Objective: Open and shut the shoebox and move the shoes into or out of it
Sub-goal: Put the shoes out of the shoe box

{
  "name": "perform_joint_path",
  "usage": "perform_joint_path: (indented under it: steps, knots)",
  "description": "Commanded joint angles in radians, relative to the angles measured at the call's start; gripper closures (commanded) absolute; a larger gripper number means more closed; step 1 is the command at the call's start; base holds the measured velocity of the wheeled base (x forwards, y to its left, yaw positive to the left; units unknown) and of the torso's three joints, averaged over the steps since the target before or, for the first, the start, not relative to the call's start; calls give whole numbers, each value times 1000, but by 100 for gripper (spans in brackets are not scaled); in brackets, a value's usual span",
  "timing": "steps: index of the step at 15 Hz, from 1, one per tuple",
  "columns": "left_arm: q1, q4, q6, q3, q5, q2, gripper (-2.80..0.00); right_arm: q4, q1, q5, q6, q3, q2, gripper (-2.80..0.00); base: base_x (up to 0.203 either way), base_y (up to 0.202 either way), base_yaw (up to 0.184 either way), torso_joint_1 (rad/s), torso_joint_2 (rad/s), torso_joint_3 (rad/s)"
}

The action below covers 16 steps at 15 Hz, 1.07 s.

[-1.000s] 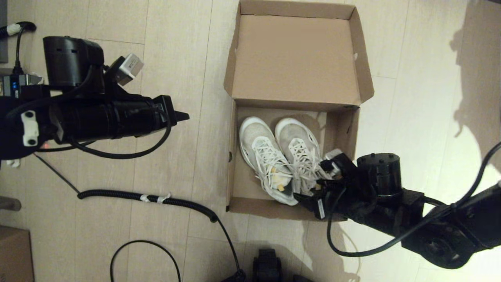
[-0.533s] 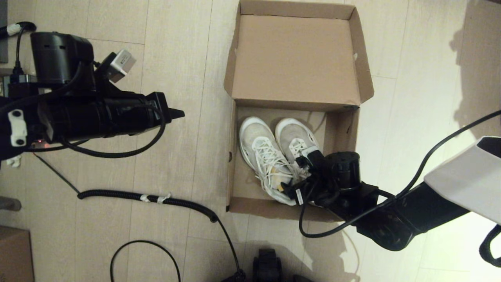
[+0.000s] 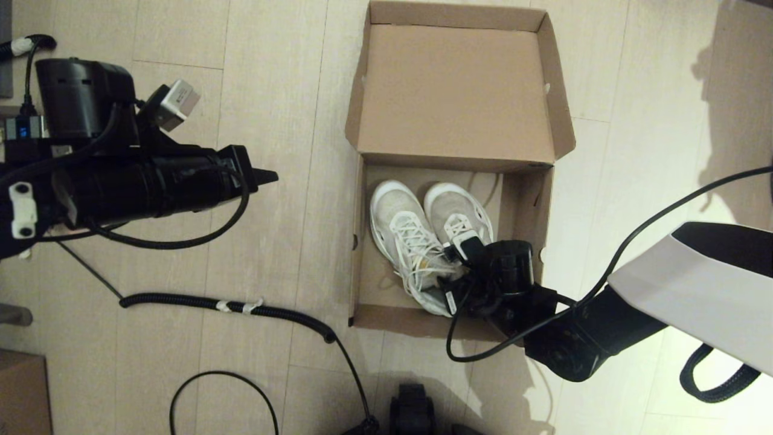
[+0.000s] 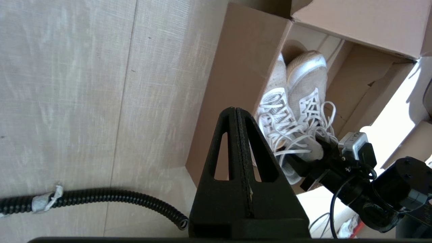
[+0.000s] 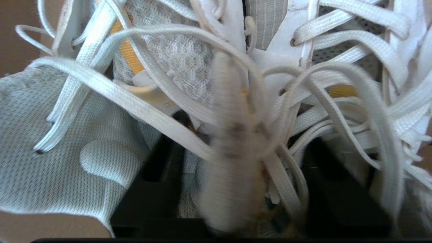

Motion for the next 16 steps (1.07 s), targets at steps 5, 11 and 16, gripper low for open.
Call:
perform_joint_path:
  steps: [5,11,16]
  knots:
    - [43,0,-3,1,-2,-37,0,73,-2,7,2,-9,-95,0,0,0,0,0,0,0]
    - [67,0,-3,-3,-2,-82,0,574,-3,249,196,-77,-384,0,0,0,0,0,0,0]
    - [82,0,-7,33,-7,-122,0,805,-5,433,259,-131,-588,0,0,0,0,0,0,0]
